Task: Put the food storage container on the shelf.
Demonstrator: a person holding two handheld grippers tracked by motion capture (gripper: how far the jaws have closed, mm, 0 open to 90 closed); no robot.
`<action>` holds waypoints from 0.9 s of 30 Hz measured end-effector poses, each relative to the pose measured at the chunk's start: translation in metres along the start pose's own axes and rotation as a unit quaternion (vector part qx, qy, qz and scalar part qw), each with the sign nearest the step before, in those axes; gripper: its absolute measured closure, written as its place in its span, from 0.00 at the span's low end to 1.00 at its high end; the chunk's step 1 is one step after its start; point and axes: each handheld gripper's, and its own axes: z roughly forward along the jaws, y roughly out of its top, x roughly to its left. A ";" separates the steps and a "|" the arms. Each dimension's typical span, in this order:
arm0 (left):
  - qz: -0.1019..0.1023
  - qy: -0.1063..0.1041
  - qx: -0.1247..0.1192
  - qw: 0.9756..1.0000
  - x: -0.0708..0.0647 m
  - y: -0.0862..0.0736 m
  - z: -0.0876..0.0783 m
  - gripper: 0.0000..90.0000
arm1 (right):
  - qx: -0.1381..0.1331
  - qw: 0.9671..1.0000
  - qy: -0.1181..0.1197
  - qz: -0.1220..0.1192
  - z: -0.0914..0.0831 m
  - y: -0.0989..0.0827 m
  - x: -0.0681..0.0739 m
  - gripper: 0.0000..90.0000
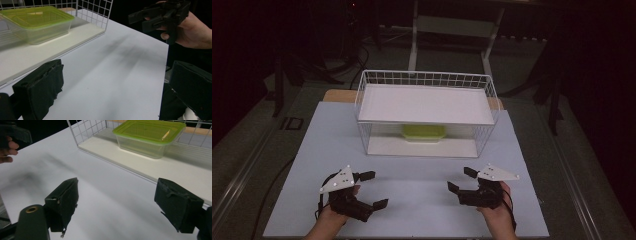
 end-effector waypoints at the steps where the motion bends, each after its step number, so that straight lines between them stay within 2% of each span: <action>1: -0.002 0.000 0.001 1.000 0.000 -0.002 0.000 0.00 | 0.001 1.000 0.000 0.000 -0.001 -0.001 0.000 0.21; 7: -0.002 -0.004 0.000 1.000 0.000 -0.008 0.004 0.00 | 0.005 1.000 0.002 -0.009 -0.007 -0.011 0.002 0.19; 12: 0.003 0.002 0.009 1.000 0.002 -0.014 0.006 0.00 | 0.008 0.999 0.040 -0.006 -0.005 -0.022 -0.001 0.15; 14: 0.000 0.005 0.012 1.000 0.004 -0.017 0.006 0.00 | 0.011 0.999 0.050 -0.015 -0.002 -0.024 -0.003 0.15; 21: 0.003 0.001 0.002 1.000 0.006 -0.020 0.006 0.00 | 0.029 0.997 0.048 -0.044 0.007 -0.033 -0.008 0.16; 27: 0.005 -0.009 0.002 1.000 0.005 -0.020 0.008 0.00 | 0.045 0.995 0.064 -0.057 0.011 -0.036 -0.008 0.16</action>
